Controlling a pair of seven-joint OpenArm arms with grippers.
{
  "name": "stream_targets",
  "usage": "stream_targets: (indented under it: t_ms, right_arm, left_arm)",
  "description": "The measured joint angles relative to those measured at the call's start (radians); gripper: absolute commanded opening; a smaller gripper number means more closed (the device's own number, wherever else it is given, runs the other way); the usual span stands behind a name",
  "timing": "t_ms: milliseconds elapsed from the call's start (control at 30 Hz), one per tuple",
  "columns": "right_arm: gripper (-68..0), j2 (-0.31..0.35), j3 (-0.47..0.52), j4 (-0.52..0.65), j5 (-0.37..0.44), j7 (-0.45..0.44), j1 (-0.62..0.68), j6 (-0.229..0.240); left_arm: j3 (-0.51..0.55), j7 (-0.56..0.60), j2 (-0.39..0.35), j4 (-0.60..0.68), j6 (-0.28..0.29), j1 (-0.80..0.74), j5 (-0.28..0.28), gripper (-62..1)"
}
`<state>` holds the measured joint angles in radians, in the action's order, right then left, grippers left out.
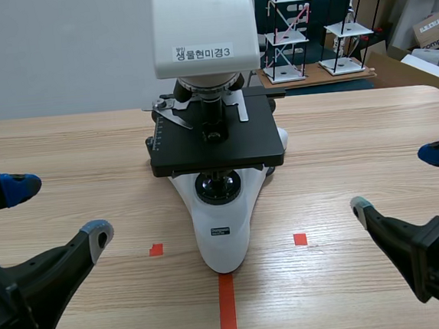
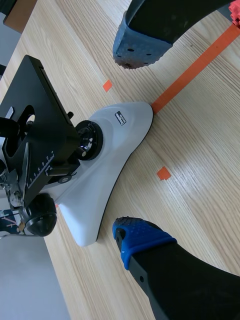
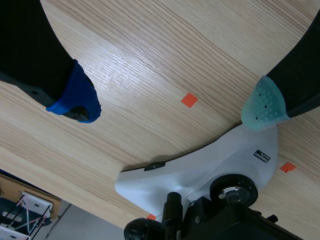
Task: Point at the fine focus knob
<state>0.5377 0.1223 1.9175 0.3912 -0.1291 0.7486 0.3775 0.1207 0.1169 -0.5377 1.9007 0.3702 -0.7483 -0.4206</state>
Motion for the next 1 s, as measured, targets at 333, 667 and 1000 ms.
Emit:
stream_targets:
  t_ms: [333, 667, 1000]
  right_arm:
    - [-5.7, 0.000, 0.000, 0.000, 0.010, 0.000, 0.000, 0.000]
    - [-37.3, 0.000, 0.000, 0.000, 0.010, 0.001, -0.002, -0.002]
    - [-66.9, 0.000, 0.000, -0.043, -0.005, 0.014, -0.099, -0.049]
  left_arm:
    - [0.000, 0.000, 0.000, 0.000, 0.000, 0.000, 0.000, 1.4]
    - [0.000, 0.000, 0.000, 0.000, 0.000, 0.000, 0.000, 1.4]
    - [0.000, 0.000, 0.000, 0.000, 0.000, 0.000, 0.000, 1.4]
